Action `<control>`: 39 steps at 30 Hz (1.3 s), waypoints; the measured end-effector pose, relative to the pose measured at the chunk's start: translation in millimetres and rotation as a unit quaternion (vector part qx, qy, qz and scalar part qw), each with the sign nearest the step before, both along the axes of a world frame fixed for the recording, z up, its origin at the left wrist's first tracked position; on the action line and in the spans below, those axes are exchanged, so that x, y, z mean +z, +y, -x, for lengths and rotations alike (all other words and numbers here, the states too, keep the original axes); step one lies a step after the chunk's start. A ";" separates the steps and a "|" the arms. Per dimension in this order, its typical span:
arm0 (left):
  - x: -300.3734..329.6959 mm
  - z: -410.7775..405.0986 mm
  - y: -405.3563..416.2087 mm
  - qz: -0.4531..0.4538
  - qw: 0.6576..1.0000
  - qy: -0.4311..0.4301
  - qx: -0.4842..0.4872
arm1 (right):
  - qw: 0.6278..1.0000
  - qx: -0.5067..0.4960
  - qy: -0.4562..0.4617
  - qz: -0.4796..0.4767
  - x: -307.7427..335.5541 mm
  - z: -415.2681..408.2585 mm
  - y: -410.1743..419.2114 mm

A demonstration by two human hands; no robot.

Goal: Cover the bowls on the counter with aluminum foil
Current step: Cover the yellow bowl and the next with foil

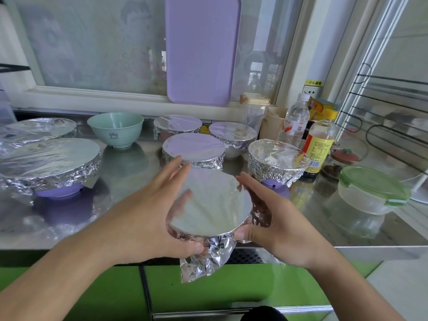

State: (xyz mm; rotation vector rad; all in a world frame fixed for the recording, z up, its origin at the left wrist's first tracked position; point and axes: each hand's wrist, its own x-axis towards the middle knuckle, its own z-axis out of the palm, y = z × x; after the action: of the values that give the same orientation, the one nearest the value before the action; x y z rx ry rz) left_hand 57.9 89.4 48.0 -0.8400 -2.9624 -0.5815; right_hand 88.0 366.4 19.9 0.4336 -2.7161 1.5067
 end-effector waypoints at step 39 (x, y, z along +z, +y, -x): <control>5.0 -9.8 27.5 0.115 0.991 -0.010 0.067 | 0.789 -0.139 -0.247 0.545 -55.7 -53.7 -95.1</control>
State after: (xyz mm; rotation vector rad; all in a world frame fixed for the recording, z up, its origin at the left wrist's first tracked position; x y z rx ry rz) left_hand 67.7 116.9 53.0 -0.6398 -3.1147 -0.2466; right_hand 141.7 271.2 -35.8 -0.4334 -1.4532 2.9091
